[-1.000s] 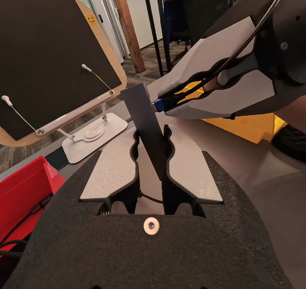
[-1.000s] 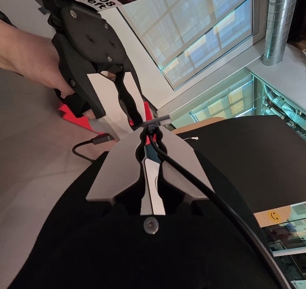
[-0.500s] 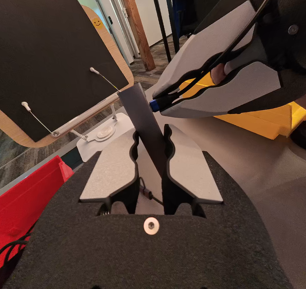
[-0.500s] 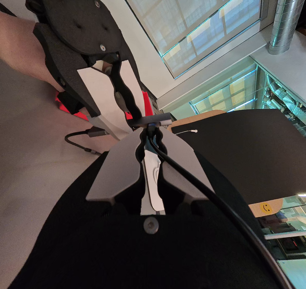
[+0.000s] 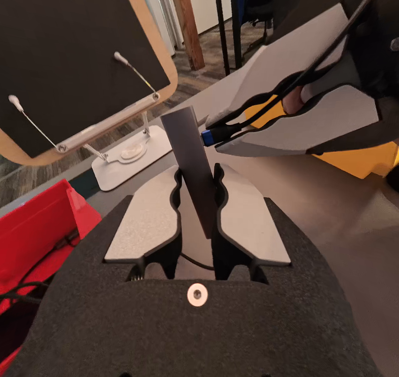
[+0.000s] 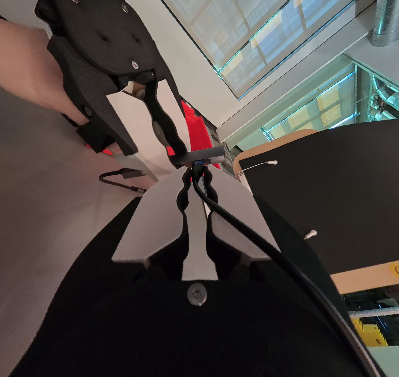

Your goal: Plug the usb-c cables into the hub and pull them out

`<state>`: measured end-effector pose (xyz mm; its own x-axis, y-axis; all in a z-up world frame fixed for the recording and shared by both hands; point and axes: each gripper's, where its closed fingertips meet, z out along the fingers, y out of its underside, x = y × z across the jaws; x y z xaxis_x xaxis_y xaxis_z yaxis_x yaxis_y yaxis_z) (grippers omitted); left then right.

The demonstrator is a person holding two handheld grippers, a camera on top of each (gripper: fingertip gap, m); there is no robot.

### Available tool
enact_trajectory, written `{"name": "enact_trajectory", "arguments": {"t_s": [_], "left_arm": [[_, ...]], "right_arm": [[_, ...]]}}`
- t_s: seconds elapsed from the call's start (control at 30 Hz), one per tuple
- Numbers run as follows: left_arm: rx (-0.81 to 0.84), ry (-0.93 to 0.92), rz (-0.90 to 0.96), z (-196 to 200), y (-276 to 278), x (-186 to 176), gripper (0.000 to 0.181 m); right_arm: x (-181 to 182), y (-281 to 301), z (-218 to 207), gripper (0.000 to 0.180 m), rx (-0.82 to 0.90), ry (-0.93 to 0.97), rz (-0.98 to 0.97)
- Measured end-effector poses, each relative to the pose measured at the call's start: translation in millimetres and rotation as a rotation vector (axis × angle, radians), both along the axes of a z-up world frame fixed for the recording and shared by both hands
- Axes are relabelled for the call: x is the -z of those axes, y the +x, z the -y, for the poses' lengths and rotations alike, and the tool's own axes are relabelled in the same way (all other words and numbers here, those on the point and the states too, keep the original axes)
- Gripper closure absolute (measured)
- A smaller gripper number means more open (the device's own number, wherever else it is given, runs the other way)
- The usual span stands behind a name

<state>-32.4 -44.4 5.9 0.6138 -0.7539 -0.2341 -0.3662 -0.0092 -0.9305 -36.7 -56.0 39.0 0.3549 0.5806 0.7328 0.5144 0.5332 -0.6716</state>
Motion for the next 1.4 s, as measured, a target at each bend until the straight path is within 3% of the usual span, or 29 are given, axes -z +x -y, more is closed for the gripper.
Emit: {"name": "enact_trajectory", "arguments": {"t_s": [0.17, 0.3, 0.43, 0.53, 0.6, 0.67, 0.7, 0.8, 0.87, 0.97, 1.17, 1.4], "left_arm": [[-0.068, -0.095, 0.094, -15, -8, 8, 0.155], [-0.106, -0.145, 0.164, -25, -13, 7, 0.155], [-0.082, -0.268, 0.143, -29, -8, 30, 0.155], [-0.071, -0.323, 0.053, -29, -3, 53, 0.155], [-0.07, -0.334, -0.034, -30, 0, 69, 0.156], [-0.059, -0.338, -0.083, -30, 6, 81, 0.156], [-0.048, -0.344, -0.092, -29, 9, 86, 0.156], [-0.019, -0.365, -0.158, -28, 20, 104, 0.156], [0.013, -0.447, -0.243, -23, 27, 130, 0.156], [0.049, -0.539, -0.326, -18, 37, 161, 0.157], [0.069, -0.453, -0.337, -21, 47, 164, 0.151], [0.051, -0.351, -0.226, -17, 44, 128, 0.127]], "right_arm": [[16, 0, -14, 0.165, 0.084, -0.078, 0.037], [40, 1, -14, 0.167, 0.097, -0.28, 0.129], [70, -8, 48, 0.171, -0.203, -0.635, 0.32], [47, -17, 108, 0.171, -0.498, -0.712, 0.319], [21, -19, 124, 0.169, -0.573, -0.666, 0.246], [2, -13, 113, 0.167, -0.493, -0.593, 0.177], [1, -4, 92, 0.167, -0.363, -0.544, 0.167], [25, 39, 28, 0.161, -0.003, -0.492, 0.235], [40, 58, 7, 0.157, 0.097, -0.553, 0.244], [42, 66, -4, 0.158, 0.128, -0.585, 0.2], [32, 78, -2, 0.158, 0.141, -0.555, 0.188], [22, 91, -2, 0.158, 0.176, -0.52, 0.182]]}}
